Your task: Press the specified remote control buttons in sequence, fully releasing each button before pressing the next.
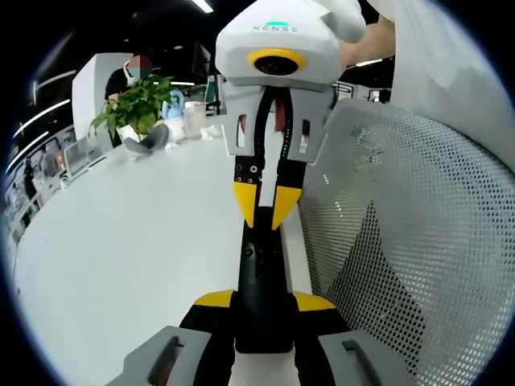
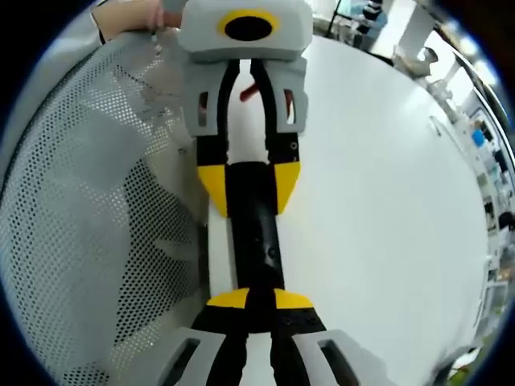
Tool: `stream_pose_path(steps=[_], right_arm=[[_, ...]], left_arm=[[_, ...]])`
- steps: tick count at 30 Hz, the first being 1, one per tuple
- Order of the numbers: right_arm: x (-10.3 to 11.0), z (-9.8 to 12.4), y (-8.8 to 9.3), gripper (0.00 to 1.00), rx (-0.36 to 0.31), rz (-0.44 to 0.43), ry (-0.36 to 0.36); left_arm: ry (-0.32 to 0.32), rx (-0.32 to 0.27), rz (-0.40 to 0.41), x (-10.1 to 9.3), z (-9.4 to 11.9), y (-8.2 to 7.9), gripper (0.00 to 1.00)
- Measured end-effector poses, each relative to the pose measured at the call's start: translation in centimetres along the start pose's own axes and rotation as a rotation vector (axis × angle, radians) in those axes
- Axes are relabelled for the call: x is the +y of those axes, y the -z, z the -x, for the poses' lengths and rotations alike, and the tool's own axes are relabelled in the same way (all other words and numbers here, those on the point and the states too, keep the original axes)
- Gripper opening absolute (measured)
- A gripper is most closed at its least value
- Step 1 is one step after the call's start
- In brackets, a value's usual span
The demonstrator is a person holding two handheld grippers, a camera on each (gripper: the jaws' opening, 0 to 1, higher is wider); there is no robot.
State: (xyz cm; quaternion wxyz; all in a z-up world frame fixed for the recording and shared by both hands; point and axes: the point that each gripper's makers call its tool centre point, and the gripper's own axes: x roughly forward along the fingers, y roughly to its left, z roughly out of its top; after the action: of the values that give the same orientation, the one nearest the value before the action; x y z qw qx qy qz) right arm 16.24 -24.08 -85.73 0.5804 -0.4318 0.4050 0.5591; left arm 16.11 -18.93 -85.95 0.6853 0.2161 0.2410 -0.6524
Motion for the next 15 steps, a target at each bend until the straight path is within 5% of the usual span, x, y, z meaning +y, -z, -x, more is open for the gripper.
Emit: stream_pose_path(steps=[2, 12, 15], right_arm=[[-0.14, 0.05, -0.15, 0.06, -0.050, -0.097, 0.021], [0.09, 0.23, -0.20, 0.06, -0.103, -0.035, 0.102], [-0.12, 0.27, -0.07, 0.05, -0.118, -0.081, 0.104]], left_arm=[[-0.001, -0.001, 0.001, 0.00, 0.00, 0.00, 0.26], [-0.004, -0.001, 0.001, -0.04, 0.01, -0.04, 0.26], [-0.004, -0.002, 0.001, -0.03, 0.02, -0.04, 0.26]])
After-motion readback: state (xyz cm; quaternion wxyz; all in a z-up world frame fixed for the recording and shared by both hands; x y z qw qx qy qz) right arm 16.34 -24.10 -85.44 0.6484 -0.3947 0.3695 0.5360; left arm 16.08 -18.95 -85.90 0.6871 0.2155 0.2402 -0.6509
